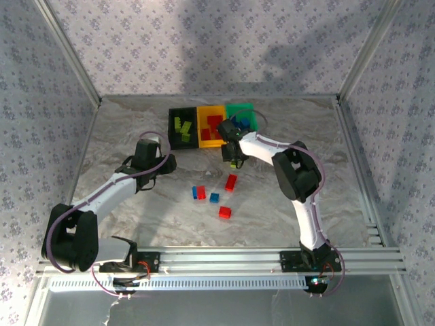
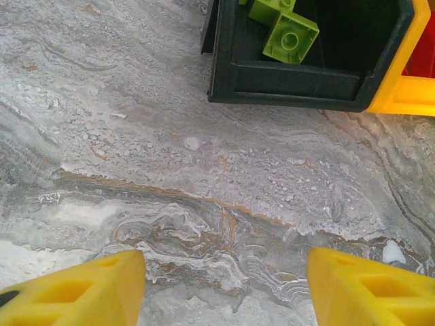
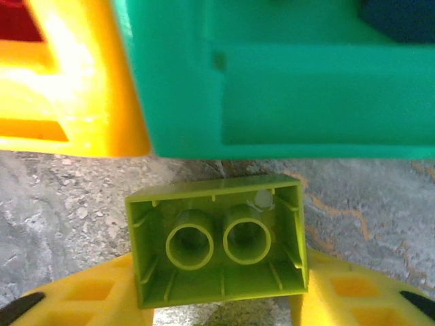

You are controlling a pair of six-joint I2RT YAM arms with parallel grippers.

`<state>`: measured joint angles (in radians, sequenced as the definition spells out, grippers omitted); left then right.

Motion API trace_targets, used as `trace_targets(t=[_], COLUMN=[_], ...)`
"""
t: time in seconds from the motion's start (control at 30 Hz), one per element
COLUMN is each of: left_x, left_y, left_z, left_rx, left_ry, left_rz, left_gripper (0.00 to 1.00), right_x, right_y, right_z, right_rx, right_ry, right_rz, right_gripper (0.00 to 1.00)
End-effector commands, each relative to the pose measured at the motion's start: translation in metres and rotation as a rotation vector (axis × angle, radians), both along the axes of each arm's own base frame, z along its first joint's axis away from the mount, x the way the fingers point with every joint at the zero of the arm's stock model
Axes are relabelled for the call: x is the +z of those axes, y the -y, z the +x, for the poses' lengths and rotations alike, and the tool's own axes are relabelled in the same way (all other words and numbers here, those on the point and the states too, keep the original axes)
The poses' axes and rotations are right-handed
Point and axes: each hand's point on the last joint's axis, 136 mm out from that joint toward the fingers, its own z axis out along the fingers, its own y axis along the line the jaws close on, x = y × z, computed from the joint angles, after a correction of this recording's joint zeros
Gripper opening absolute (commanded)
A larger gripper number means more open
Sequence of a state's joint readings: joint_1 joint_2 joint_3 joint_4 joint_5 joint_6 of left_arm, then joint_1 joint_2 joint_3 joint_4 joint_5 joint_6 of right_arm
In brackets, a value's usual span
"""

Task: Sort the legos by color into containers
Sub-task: Pick up the lego from the center of the table, then place the lego in the container.

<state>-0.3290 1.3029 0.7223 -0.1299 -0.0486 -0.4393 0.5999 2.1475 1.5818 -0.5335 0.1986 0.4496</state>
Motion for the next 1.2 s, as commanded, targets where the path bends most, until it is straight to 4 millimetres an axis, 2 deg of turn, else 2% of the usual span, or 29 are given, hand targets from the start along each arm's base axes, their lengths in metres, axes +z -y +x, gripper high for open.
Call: trace_targets(t=[0.0,0.17,0.23,0.43,0.6,0.87,0.93,1.0,1.07,1.17], left_x=[0.004,0.005,0.003,0.001,-0.003,-0.004,-0.003,-0.001,-0.001,0.001], left_y=[-0.001,-0.003,-0.007,-0.013,-0.022,-0.027,-0.028,-0.027,-0.028,-0.028], left_z=[0.000,0.001,0.001,0.001,0.000,0.000,0.000,0.000,0.000,-0.001], left_rx=[0.010,0.021,0.040,0.070,0.104,0.120,0.122,0.119,0.121,0.119], left_ry=[0.015,0.018,0.018,0.013,-0.003,-0.003,-0.004,0.001,0.003,0.009], left_rz=[-0.016,-0.013,-0.007,-0.013,-0.024,-0.037,-0.041,-0.044,-0.045,-0.044], left_gripper=[0.64,0.64,0.64,0.64,0.63,0.63,0.64,0.63,0.63,0.63], right_x=[0.004,0.022,0.038,0.076,0.088,0.110,0.112,0.113,0.114,0.119], right_y=[-0.003,-0.011,-0.021,-0.073,-0.115,-0.161,-0.169,-0.175,-0.175,-0.171], right_z=[0.002,-0.001,-0.001,0.004,0.019,0.049,0.057,0.067,0.076,0.079], right_rx=[0.018,0.053,0.071,0.191,0.276,0.314,0.314,0.305,0.282,0.267], right_ry=[0.001,0.027,0.063,0.152,0.185,0.247,0.265,0.275,0.278,0.274], right_rz=[-0.026,-0.072,-0.071,-0.019,0.066,0.155,0.178,0.213,0.239,0.261], right_gripper=[0.41,0.39,0.40,0.41,0.42,0.43,0.46,0.52,0.59,0.61])
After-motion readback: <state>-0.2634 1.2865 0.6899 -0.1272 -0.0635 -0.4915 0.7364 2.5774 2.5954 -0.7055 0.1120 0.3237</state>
